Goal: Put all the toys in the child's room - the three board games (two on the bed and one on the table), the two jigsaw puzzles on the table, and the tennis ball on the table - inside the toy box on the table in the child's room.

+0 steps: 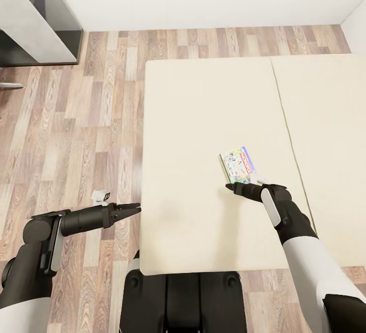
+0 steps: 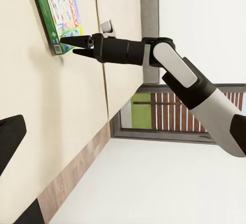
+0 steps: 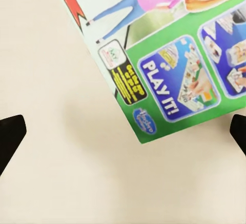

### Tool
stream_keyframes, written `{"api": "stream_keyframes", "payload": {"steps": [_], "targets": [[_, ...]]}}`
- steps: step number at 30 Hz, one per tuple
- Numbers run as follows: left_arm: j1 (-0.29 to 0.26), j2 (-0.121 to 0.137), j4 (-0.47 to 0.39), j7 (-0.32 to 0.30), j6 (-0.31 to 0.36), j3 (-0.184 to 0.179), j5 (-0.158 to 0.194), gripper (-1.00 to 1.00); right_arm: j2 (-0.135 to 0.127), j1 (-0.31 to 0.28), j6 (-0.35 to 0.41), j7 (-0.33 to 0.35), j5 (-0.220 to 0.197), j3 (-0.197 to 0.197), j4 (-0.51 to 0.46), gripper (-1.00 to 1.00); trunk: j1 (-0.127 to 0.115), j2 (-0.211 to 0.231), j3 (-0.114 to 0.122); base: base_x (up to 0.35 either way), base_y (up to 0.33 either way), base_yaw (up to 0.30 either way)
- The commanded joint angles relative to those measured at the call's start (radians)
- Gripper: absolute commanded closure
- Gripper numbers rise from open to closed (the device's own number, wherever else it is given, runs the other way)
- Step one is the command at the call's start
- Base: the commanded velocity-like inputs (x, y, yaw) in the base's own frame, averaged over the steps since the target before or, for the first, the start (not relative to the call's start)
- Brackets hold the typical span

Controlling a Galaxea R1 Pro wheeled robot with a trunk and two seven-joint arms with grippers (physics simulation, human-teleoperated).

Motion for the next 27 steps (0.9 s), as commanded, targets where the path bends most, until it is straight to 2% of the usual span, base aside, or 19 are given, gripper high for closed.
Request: {"api": "stream_keyframes", "payload": {"steps": [1, 27], "targets": [[0.000, 0.000, -0.001, -0.008, 0.010, 0.001, -0.008, -1.00, 0.000, 0.000, 0.005, 0.007, 0.004, -0.002, -0.001, -1.00, 0.001, -0.002, -0.001, -0.001, 0.004, 0.000], [0.000, 0.001, -0.001, -0.008, 0.010, 0.002, -0.008, -1.00, -0.001, 0.008, 0.004, 0.031, 0.004, -0.001, -0.003, -1.00, 0.001, -0.002, 0.004, 0.000, 0.000, 0.000]]}}
